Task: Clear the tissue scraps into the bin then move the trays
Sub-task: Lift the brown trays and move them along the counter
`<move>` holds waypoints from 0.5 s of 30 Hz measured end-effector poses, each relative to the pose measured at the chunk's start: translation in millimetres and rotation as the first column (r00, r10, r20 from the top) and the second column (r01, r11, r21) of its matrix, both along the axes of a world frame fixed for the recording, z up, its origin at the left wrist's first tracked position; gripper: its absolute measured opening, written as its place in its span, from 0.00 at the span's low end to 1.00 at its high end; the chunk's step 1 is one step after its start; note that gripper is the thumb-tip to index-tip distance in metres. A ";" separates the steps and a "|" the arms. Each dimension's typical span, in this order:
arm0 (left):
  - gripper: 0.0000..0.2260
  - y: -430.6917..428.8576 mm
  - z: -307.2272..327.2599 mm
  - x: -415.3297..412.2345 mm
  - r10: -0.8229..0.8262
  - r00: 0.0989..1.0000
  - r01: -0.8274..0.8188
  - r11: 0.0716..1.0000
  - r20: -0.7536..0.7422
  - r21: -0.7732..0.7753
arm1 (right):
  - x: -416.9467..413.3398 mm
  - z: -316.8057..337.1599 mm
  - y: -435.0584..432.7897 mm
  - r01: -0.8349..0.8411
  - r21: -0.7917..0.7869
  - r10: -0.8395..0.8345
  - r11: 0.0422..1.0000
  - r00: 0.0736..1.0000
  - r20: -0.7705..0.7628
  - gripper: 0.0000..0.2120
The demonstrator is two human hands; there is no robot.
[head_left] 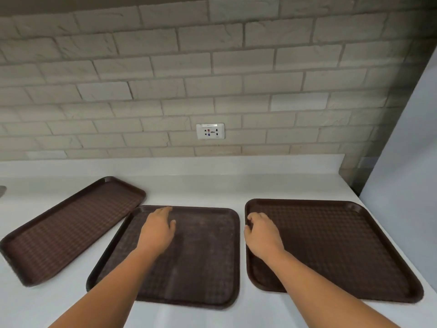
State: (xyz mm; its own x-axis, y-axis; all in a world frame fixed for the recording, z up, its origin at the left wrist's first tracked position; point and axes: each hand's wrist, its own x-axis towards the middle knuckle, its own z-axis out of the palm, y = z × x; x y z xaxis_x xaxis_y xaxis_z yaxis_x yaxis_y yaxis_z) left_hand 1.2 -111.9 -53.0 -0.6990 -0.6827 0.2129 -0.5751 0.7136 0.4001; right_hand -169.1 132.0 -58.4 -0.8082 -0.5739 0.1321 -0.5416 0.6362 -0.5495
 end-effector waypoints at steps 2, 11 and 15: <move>0.22 -25.5 -6.6 21.6 0.038 0.999 -0.038 0.999 0.032 0.006 | 14.4 -5.4 -17.6 -0.031 0.065 0.031 0.997 0.999 0.008 0.13; 0.16 -101.6 -36.6 101.7 0.142 0.975 -0.149 0.989 0.168 0.026 | 56.7 -26.1 -58.1 0.050 0.479 -0.040 0.876 0.999 -0.031 0.19; 0.12 -115.6 -48.7 118.1 0.142 0.959 -0.162 0.985 0.246 0.065 | 68.4 -26.0 -70.7 0.101 0.566 -0.129 0.818 0.992 0.011 0.27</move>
